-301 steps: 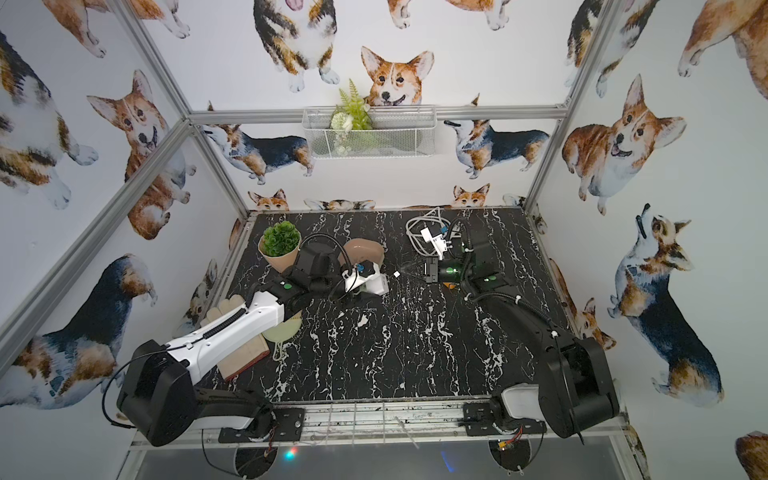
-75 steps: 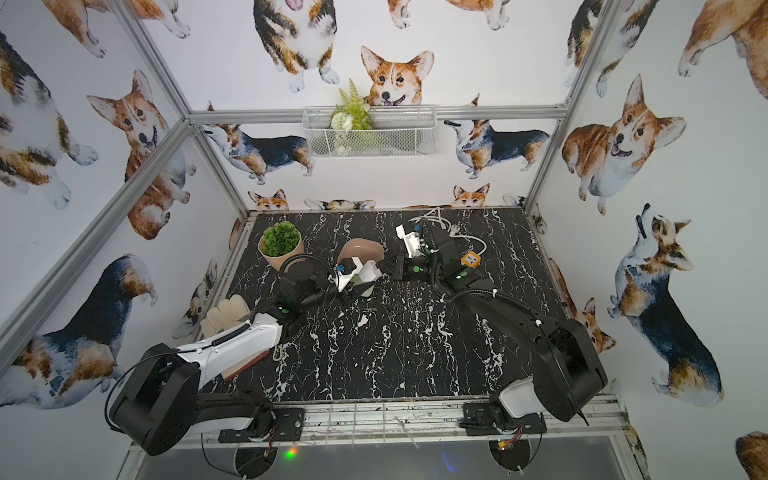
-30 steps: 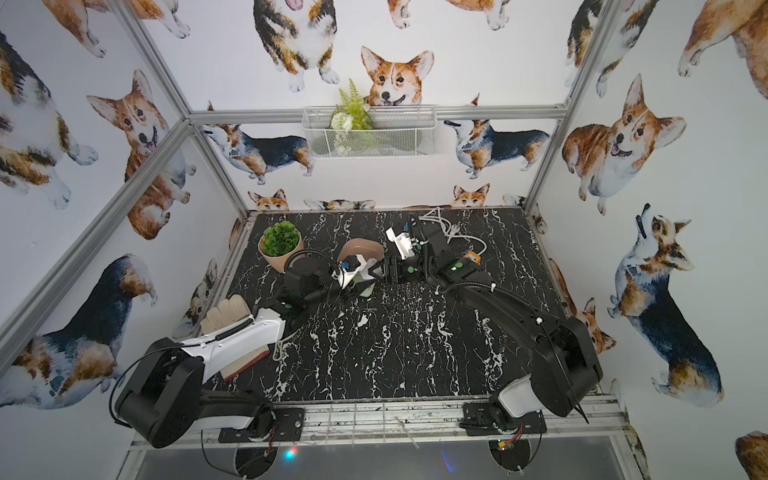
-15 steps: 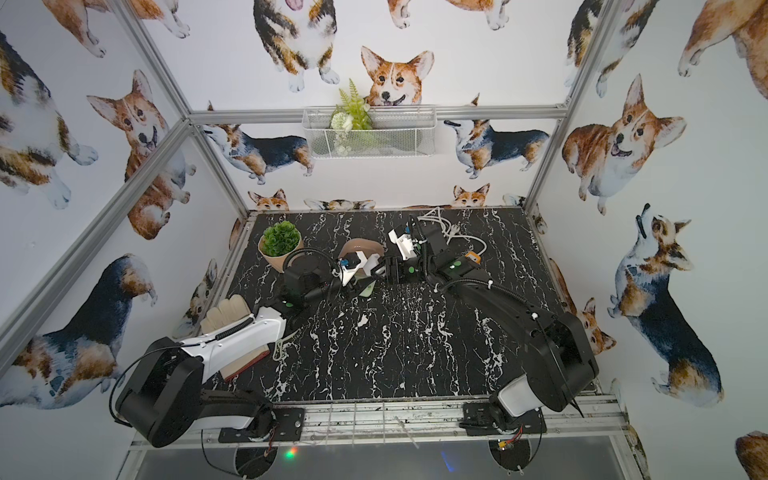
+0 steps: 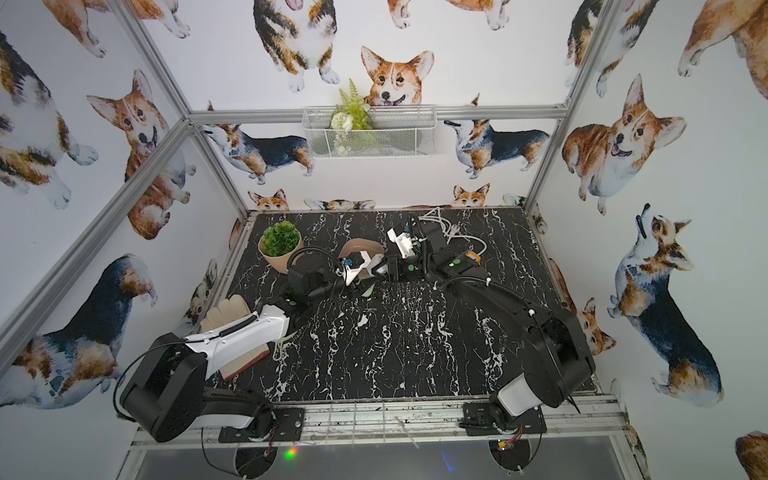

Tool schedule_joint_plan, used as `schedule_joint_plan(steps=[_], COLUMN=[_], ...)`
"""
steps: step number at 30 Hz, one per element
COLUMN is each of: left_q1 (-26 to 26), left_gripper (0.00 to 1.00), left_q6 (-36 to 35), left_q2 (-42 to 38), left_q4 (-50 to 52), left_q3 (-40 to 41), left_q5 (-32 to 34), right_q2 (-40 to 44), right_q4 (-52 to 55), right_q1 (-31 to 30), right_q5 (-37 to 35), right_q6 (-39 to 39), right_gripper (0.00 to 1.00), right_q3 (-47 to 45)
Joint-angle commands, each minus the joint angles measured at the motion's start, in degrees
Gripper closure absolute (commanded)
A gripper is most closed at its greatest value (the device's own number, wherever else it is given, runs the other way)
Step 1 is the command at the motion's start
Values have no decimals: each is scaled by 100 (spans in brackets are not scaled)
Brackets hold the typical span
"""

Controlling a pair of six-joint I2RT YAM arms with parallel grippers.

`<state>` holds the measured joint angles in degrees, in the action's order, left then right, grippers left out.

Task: Charge the electronic scale
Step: Insert the plug into the socket.

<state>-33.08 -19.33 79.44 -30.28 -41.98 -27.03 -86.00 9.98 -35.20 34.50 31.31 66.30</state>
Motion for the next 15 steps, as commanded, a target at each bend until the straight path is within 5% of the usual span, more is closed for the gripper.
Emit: schedule_joint_plan(steps=[1,7,10,15], left_q1=[-31,-47,-45,-48], left_gripper=[83,79,63,29], left_q6=[-88,-71,-53,77], left_q2=[19,67,106,124], left_q4=[-167,-153,-65,-109], left_q3=[-47,-41,-80,-64], left_q5=[-101,-101,-118,-187], right_q2=[5,13,13,63], right_q4=[-225,-237,-144,193], right_q1=[18,54,115,243], right_q5=[66,79,83,-23], right_q6=[58,59,14,-221], right_gripper=[57,90,100,100], right_q3=[35,7,14,83])
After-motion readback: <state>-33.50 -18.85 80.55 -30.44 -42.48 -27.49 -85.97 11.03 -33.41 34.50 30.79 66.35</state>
